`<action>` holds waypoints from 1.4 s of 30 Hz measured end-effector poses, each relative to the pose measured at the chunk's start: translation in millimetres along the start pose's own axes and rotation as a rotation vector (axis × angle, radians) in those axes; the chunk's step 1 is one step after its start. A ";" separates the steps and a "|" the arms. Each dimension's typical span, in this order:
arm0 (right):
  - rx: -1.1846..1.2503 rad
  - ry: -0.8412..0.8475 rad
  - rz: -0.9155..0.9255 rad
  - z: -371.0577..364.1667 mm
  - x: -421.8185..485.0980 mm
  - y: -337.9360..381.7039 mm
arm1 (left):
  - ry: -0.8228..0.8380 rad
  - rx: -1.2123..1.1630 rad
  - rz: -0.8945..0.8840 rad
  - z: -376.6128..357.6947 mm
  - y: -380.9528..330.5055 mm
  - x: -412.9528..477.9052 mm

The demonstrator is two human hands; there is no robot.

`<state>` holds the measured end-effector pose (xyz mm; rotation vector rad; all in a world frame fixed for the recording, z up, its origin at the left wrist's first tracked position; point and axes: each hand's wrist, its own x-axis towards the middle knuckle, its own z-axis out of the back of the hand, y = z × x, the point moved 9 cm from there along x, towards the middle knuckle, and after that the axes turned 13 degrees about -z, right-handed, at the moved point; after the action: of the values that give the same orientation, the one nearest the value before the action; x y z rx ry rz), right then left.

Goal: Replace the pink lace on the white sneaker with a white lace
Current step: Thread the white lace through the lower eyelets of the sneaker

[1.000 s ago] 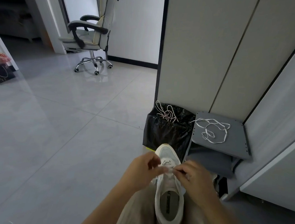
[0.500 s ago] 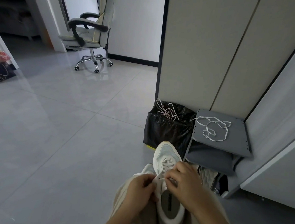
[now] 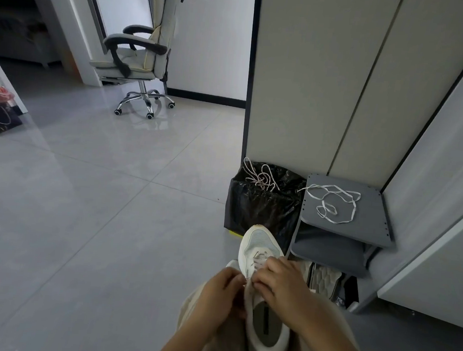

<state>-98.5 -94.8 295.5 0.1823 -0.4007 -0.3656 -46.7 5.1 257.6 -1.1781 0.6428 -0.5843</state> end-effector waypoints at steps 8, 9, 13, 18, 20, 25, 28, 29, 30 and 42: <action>0.438 0.068 -0.412 0.8 -15.7 -49.1 | -0.197 -0.245 0.014 29.9 8.3 12.9; 0.543 0.035 -0.467 6.1 -21.0 -58.2 | -0.272 -0.365 0.016 46.3 14.2 8.0; 0.751 -0.002 -0.574 13.2 -31.3 -68.0 | -0.683 -0.847 0.126 135.5 74.1 -26.0; 0.869 0.058 -0.684 0.8 -35.3 -70.0 | -0.846 -0.561 0.351 182.5 129.6 -68.5; 0.872 0.068 -0.695 -1.4 -34.5 -69.6 | -0.715 -0.117 0.345 178.3 123.5 -62.3; 0.787 0.102 -0.674 -3.3 -30.1 -64.8 | -0.470 0.575 -0.232 107.5 18.0 -21.0; 0.790 0.107 -0.690 -4.2 -29.0 -67.1 | -0.099 0.599 -0.450 21.1 -32.3 -1.5; 0.797 0.117 -0.693 -5.4 -28.8 -67.8 | -0.028 0.633 -0.440 5.2 -34.5 4.6; 0.801 0.129 -0.691 -7.3 -28.8 -68.5 | 0.010 0.680 -0.404 -3.0 -35.0 10.1; 0.868 0.080 -0.702 -2.5 -20.2 -69.4 | -0.044 0.761 -0.393 39.4 -4.8 -10.2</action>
<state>-136.3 -150.6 269.3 1.2007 -0.3873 -0.8555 -25.5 36.4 273.5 -0.5861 0.1060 -1.0204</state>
